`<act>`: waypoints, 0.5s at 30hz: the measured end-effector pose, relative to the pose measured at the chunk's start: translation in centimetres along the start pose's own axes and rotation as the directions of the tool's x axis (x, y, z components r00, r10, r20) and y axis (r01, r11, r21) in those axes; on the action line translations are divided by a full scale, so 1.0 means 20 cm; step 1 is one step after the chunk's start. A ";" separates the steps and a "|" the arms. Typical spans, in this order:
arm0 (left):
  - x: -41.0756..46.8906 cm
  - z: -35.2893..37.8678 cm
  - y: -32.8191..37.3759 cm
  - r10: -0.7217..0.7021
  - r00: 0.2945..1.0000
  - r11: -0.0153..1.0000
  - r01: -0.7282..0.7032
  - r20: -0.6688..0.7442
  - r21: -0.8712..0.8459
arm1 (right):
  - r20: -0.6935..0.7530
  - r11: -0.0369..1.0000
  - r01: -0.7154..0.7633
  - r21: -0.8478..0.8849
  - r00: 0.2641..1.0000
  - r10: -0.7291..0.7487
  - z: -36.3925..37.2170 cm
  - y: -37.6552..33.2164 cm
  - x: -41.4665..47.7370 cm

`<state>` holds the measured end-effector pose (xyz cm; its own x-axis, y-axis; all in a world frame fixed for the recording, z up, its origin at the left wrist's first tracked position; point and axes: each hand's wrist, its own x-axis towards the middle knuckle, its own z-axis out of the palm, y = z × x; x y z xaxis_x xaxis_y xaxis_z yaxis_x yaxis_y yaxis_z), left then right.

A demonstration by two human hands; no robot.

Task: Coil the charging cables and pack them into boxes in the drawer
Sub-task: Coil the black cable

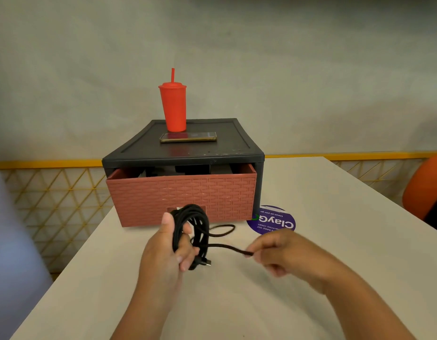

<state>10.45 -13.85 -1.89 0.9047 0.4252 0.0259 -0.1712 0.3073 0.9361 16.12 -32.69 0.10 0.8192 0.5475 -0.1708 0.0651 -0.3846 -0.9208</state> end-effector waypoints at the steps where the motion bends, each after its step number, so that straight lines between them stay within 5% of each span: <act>1: 0.01 -0.02 0.01 0.006 1.000 1.000 -0.007 -0.021 -0.027 | -0.071 0.999 -0.030 -0.019 0.997 0.029 -0.07 0.03 0.01; 4: 0.04 -0.06 0.04 0.035 0.995 0.994 -0.044 -0.089 -0.103 | -0.302 0.979 -0.128 -0.158 0.950 0.076 -0.27 0.17 0.02; 7: 0.05 -0.08 0.05 0.043 0.992 0.983 -0.064 -0.120 -0.171 | -0.380 0.940 -0.211 -0.268 0.920 0.099 -0.41 0.30 0.01; 15: 0.09 -0.12 0.06 0.111 0.974 0.912 -0.179 -0.198 -0.370 | -0.178 0.868 -0.249 -0.428 0.966 0.190 -0.48 0.33 -0.07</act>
<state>10.90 -10.71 -1.62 0.7852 0.6164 0.0597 -0.4619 0.5188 0.7194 20.87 -43.13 -2.28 0.9046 0.3237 -0.2772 0.0964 -0.7889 -0.6069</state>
